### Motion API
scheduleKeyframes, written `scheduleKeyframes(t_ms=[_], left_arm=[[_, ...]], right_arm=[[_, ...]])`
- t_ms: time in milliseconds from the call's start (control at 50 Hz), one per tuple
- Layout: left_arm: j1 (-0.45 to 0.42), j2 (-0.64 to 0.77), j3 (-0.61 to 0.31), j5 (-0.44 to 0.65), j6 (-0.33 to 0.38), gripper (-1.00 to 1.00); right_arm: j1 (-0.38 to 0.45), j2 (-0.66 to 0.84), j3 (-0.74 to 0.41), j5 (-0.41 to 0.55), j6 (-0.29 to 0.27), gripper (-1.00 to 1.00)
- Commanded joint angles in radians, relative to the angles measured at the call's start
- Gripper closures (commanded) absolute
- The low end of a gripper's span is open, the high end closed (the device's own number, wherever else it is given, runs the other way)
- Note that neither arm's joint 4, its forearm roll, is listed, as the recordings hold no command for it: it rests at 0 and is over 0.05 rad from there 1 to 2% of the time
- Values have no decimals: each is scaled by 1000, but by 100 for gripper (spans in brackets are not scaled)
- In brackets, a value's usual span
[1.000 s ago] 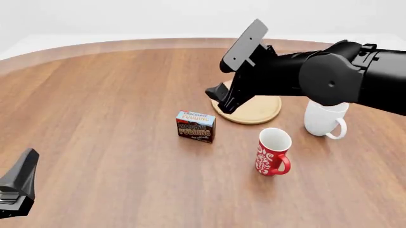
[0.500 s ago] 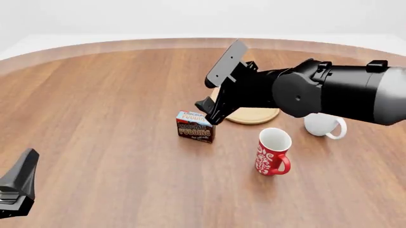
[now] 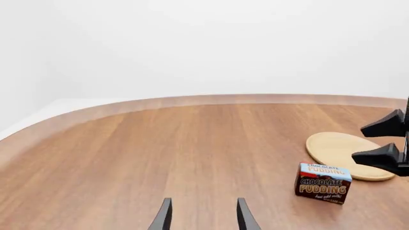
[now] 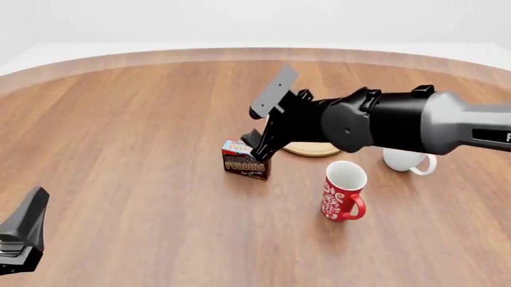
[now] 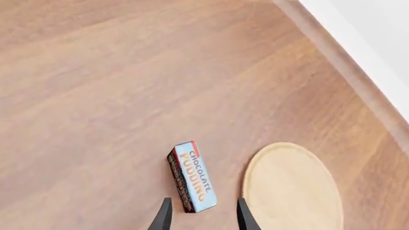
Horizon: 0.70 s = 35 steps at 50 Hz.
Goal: Put the chocolate pudding to the left of the plate.
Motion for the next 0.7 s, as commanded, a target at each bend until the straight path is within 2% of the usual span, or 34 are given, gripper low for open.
scheduleKeyframes(t_ms=[20,700], left_arm=[[0,0,0,0,0,-100],[0,0,0,0,0,-100]], right_arm=[[-6,47,-7,-27,9,-100],[-31,134,-2,-84,24,-100]])
